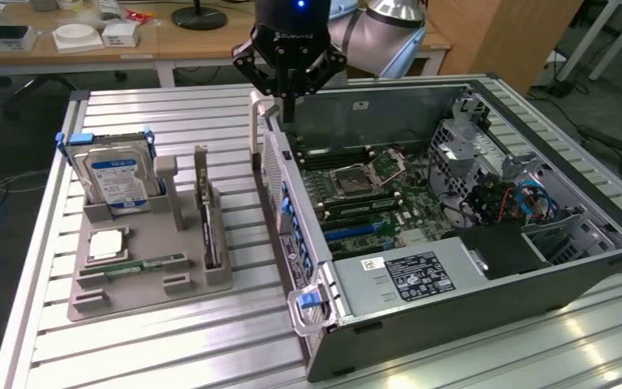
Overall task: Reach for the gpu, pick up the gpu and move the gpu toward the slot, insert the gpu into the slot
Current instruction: 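Reach for the gpu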
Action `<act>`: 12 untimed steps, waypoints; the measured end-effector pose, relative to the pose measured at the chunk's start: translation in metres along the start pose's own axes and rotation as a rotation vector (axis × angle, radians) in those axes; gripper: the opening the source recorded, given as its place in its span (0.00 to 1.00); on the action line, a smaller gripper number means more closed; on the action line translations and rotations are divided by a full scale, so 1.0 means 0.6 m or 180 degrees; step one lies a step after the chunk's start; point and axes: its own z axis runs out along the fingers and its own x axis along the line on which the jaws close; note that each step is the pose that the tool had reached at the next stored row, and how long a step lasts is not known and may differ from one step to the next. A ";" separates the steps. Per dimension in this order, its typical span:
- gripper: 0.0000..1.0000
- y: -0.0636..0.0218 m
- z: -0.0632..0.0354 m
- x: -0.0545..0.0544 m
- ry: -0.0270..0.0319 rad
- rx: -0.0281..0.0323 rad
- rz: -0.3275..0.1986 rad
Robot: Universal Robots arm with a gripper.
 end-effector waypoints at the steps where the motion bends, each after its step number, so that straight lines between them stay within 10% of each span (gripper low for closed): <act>1: 0.10 0.000 0.000 0.003 0.0000 0.0000 0.0000; 12: 0.10 -0.003 0.000 0.034 0.0000 0.0000 0.0000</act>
